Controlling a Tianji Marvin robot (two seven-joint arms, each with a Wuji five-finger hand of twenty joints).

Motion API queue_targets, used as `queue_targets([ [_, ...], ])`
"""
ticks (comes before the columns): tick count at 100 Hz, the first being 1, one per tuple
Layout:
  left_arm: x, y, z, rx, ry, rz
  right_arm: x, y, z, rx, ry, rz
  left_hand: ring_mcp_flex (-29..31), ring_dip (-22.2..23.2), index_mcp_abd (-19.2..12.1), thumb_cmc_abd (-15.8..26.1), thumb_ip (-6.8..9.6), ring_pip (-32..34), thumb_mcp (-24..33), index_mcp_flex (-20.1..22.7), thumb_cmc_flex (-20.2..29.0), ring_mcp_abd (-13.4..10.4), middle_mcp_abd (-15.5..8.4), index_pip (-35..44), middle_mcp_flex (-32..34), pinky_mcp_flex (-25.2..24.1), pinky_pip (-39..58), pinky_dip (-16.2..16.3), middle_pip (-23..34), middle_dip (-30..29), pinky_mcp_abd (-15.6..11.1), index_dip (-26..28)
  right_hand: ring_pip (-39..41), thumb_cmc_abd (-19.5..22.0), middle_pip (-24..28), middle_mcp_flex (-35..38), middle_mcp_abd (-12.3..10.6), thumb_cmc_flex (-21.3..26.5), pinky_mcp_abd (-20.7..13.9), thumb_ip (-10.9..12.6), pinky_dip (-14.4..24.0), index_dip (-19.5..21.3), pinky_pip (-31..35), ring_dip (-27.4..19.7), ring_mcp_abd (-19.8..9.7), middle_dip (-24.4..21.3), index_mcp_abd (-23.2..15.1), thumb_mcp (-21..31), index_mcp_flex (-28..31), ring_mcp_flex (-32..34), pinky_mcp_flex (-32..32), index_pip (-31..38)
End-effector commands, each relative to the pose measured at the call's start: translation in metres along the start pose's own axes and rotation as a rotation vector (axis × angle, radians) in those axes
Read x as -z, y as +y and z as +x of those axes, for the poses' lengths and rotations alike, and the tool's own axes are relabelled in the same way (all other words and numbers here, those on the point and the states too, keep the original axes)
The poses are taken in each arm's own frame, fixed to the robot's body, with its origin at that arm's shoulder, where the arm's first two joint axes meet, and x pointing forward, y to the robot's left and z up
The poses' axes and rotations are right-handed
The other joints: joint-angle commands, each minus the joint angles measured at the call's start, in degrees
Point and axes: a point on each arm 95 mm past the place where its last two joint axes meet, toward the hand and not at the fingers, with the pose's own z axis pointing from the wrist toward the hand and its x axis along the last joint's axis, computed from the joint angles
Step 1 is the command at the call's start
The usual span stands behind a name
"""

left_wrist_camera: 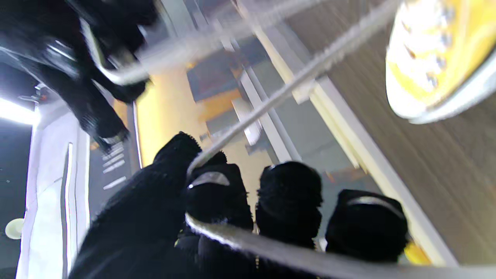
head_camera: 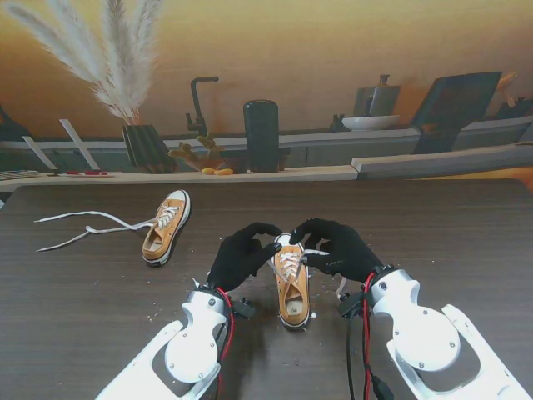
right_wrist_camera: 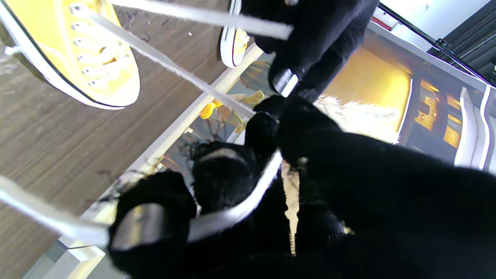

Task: Tie the shoelaces into a bow on the shoes

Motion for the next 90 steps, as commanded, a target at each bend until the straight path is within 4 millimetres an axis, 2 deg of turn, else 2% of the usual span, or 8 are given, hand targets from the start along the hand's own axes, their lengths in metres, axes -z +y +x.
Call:
queue_targets([
  [1,0.005,-0.007,-0.003,-0.036,0.013,-0.071,-0.003,0.002,0.003,-0.017,0.033,-0.007,2.83,0.52,0.42,-1.43,-1.13,1.05,5.21,1.35,-2.02,-0.70,-0.85,-4.43,3.18,0.17,3.87,-0.17,1.66,0.00,-0.47,-1.71,-2.23,-1.52,-0.96,-2.50,-4.03,2.65,0.34,-0.34,-0.73,2.29,0.08,-1.20,0.02,-0.95,-1.33,3.18,1.61,1.87,-0.55,-1.28],
  [16,0.004,-0.013,-0.007,0.014,0.028,-0.230,-0.005,0.002,0.002,-0.018,0.065,-0.028,2.53,0.29,3.12,0.58,1.96,-3.21,8.47,-1.22,-6.49,0.77,-0.79,-15.36,1.82,-2.70,1.76,0.22,-0.52,-0.71,-0.57,-4.89,-3.98,-0.50,-2.05,-3.91,-3.56,0.54,1.17,-0.70,-0.04,2.49,-1.43,-1.70,1.06,-1.15,-1.39,2.10,1.43,0.07,-3.40,-2.40],
  [40,-0.007,-0.002,-0.004,0.021,0.043,-0.287,-0.007,0.002,0.006,-0.006,0.103,-0.027,1.03,1.46,4.25,-1.40,1.31,-5.87,7.81,-2.49,-6.68,1.78,0.15,-25.22,0.27,-4.52,0.22,1.15,-2.39,-1.58,-1.01,-9.81,-4.16,-0.84,-2.33,-3.82,-3.88,1.80,1.22,-0.44,0.43,2.66,-1.66,-1.65,0.93,-1.17,-1.58,2.74,2.01,-0.14,-3.64,-2.38],
  [65,-0.015,0.020,0.003,0.068,0.049,-0.381,-0.006,0.002,0.007,-0.008,0.121,-0.020,0.85,1.55,4.43,-1.57,1.27,-6.17,7.97,-0.50,-6.40,1.90,0.48,-25.01,0.25,-5.12,-0.28,1.20,-2.52,-1.79,-1.04,-9.84,-4.51,-1.09,-2.52,-3.67,-4.11,3.30,0.84,-0.25,0.82,3.10,-2.02,-1.63,0.59,-1.09,-1.80,3.50,2.58,-0.38,-3.92,-2.36],
  [77,-0.016,0.027,0.005,0.062,0.047,-0.415,-0.006,0.002,0.007,-0.008,0.125,-0.015,1.08,1.79,2.72,-0.52,1.87,-6.00,8.39,3.02,-5.74,1.34,0.19,-16.70,0.72,-5.38,-0.60,1.53,-1.53,-1.94,-0.96,-5.46,-4.59,-1.23,-2.52,-3.36,-4.12,3.85,0.72,-0.21,0.98,3.29,-2.15,-1.60,0.55,-1.04,-2.05,3.74,3.15,-0.40,-3.99,-2.28],
  [80,-0.016,0.029,0.005,0.063,0.046,-0.421,-0.006,0.002,0.006,-0.008,0.126,-0.011,1.24,1.84,1.61,-1.55,1.08,-5.65,8.26,3.92,-4.43,0.95,-0.27,-13.51,0.91,-5.39,-0.54,1.62,-0.98,-1.81,-0.89,-3.37,-4.61,-1.21,-2.57,-3.34,-4.14,3.92,0.70,-0.22,1.03,3.35,-2.18,-1.58,0.54,-1.05,-2.17,3.75,3.43,-0.40,-3.99,-2.23],
  [84,-0.017,0.031,0.006,0.060,0.041,-0.419,-0.005,0.002,0.006,-0.007,0.128,-0.006,1.40,1.83,-0.96,-4.20,-0.31,-5.23,7.66,5.27,-1.35,0.80,-0.56,-6.44,1.15,-5.36,-0.39,1.65,-0.32,-1.62,-0.58,1.45,-4.62,-1.26,-2.59,-3.24,-4.17,4.13,0.68,-0.19,1.10,3.44,-2.21,-1.57,0.53,-1.04,-2.32,3.83,4.04,-0.40,-3.98,-2.09],
  [90,-0.017,0.032,0.006,0.033,0.035,-0.406,-0.004,0.003,0.004,0.002,0.131,0.009,1.51,1.52,-5.14,-4.16,-0.42,-4.88,7.55,5.88,-0.47,0.47,-1.03,7.84,1.41,-5.36,-0.36,1.64,0.17,-1.58,-0.29,6.25,-4.66,-1.36,-2.69,-3.15,-4.15,4.37,0.59,-0.15,1.18,3.60,-2.31,-1.54,0.51,-1.04,-3.03,3.94,5.80,-0.40,-4.03,-1.73],
])
